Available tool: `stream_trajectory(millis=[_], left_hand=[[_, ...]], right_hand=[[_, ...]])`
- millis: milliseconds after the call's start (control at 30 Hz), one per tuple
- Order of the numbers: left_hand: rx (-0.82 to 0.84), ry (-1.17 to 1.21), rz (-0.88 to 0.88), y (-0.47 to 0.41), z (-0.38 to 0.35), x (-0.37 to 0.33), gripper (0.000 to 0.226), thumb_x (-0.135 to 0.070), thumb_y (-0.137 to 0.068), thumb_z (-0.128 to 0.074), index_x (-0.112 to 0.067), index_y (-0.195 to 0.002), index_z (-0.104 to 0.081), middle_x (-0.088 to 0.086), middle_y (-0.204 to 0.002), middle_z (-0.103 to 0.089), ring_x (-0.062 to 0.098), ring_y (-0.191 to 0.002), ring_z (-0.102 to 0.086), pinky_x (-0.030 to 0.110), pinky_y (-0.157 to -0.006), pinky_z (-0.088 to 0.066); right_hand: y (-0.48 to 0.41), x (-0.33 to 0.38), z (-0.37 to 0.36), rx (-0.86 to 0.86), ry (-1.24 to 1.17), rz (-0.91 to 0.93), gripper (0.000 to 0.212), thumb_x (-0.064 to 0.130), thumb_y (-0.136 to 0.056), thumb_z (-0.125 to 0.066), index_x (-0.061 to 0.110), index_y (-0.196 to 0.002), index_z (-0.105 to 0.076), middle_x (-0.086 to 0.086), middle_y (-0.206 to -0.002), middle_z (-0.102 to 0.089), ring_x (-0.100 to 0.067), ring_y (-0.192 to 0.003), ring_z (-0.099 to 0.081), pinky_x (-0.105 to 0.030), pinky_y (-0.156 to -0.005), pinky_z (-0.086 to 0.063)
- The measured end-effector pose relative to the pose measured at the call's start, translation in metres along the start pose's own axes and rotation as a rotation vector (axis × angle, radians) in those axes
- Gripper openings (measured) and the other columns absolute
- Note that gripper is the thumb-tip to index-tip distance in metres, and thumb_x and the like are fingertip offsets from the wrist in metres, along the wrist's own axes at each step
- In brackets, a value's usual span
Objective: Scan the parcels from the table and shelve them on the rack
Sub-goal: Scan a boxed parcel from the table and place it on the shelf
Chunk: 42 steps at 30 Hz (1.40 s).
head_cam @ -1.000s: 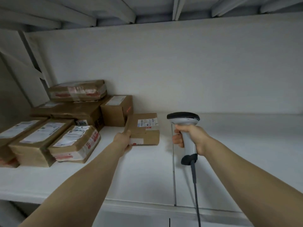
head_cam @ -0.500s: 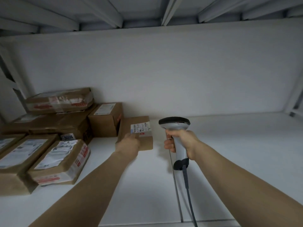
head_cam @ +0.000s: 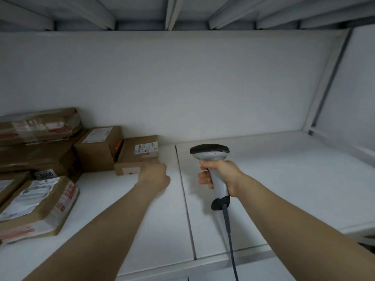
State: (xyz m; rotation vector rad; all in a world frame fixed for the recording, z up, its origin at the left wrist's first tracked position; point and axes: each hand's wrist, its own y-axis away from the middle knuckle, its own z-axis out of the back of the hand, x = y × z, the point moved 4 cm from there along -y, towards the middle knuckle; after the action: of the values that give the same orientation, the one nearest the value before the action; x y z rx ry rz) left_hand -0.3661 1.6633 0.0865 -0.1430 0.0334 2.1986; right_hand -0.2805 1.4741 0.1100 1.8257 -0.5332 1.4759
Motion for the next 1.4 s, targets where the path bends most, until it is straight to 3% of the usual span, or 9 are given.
stream_trajectory(millis=[300,433,567,767,1100,1200,1400], left_hand=[[0.038,0.112,-0.436,0.072,0.001,-0.233,0.035,-0.019,-0.091,-0.048,-0.026,-0.123,-0.062,-0.005,-0.129,-0.057,0.018,-0.118,-0.053,0.029,-0.093,-0.045],[0.109,0.112,-0.665,0.136,-0.012,-0.363,0.034,-0.017,-0.090,-0.048,-0.027,-0.117,-0.066,-0.006,-0.125,-0.061,0.017,-0.115,-0.054,0.030,-0.093,-0.046],[0.159,0.128,-0.878,0.205,-0.026,-0.489,0.033,-0.018,-0.088,-0.051,-0.026,-0.116,-0.067,-0.005,-0.123,-0.063,0.017,-0.113,-0.057,0.028,-0.091,-0.046],[0.266,0.111,-1.145,0.307,-0.054,-0.643,0.029,-0.018,-0.087,-0.056,-0.022,-0.112,-0.070,0.000,-0.117,-0.068,0.020,-0.109,-0.061,0.029,-0.091,-0.048],[0.358,0.067,-1.386,0.392,-0.105,-0.843,0.032,-0.019,-0.088,-0.056,-0.023,-0.119,-0.067,-0.001,-0.122,-0.064,0.019,-0.112,-0.060,0.033,-0.091,-0.050],[0.393,0.087,-1.399,0.390,-0.122,-0.907,0.033,-0.019,-0.089,-0.057,-0.023,-0.120,-0.065,-0.003,-0.124,-0.063,0.017,-0.108,-0.060,0.030,-0.085,-0.051],[0.482,0.153,-1.325,0.368,-0.157,-1.026,0.038,-0.018,-0.088,-0.056,-0.019,-0.126,-0.061,0.000,-0.125,-0.062,0.019,-0.115,-0.057,0.034,-0.095,-0.049]], right_hand=[[0.128,-0.015,0.167,-0.196,-0.013,0.011,0.025,0.019,-0.084,-0.071,0.001,-0.097,-0.061,-0.014,-0.071,-0.069,-0.022,-0.057,-0.067,-0.022,-0.044,-0.044],[0.219,-0.036,0.273,-0.360,-0.041,-0.039,0.025,0.019,-0.082,-0.073,0.002,-0.098,-0.062,-0.013,-0.069,-0.069,-0.019,-0.051,-0.063,-0.026,-0.049,-0.046],[0.319,-0.056,0.371,-0.549,-0.038,-0.059,0.019,0.008,-0.082,-0.071,0.001,-0.098,-0.063,-0.012,-0.063,-0.068,-0.016,-0.046,-0.061,-0.021,-0.039,-0.042],[0.459,-0.089,0.486,-0.843,-0.028,-0.089,0.013,0.002,-0.076,-0.076,0.004,-0.080,-0.064,-0.007,-0.060,-0.070,-0.014,-0.047,-0.063,-0.022,-0.041,-0.046],[0.604,-0.150,0.642,-1.217,-0.207,-0.165,0.012,0.003,-0.080,-0.072,0.003,-0.090,-0.063,-0.009,-0.063,-0.070,-0.015,-0.046,-0.061,-0.022,-0.042,-0.046],[0.622,-0.157,0.697,-1.307,-0.226,-0.154,0.019,0.003,-0.080,-0.071,0.002,-0.097,-0.062,-0.012,-0.067,-0.069,-0.017,-0.047,-0.061,-0.023,-0.042,-0.045],[0.633,-0.156,0.813,-1.406,-0.237,-0.169,0.017,0.004,-0.082,-0.071,-0.001,-0.095,-0.062,-0.014,-0.069,-0.069,-0.020,-0.050,-0.061,-0.025,-0.044,-0.046]])
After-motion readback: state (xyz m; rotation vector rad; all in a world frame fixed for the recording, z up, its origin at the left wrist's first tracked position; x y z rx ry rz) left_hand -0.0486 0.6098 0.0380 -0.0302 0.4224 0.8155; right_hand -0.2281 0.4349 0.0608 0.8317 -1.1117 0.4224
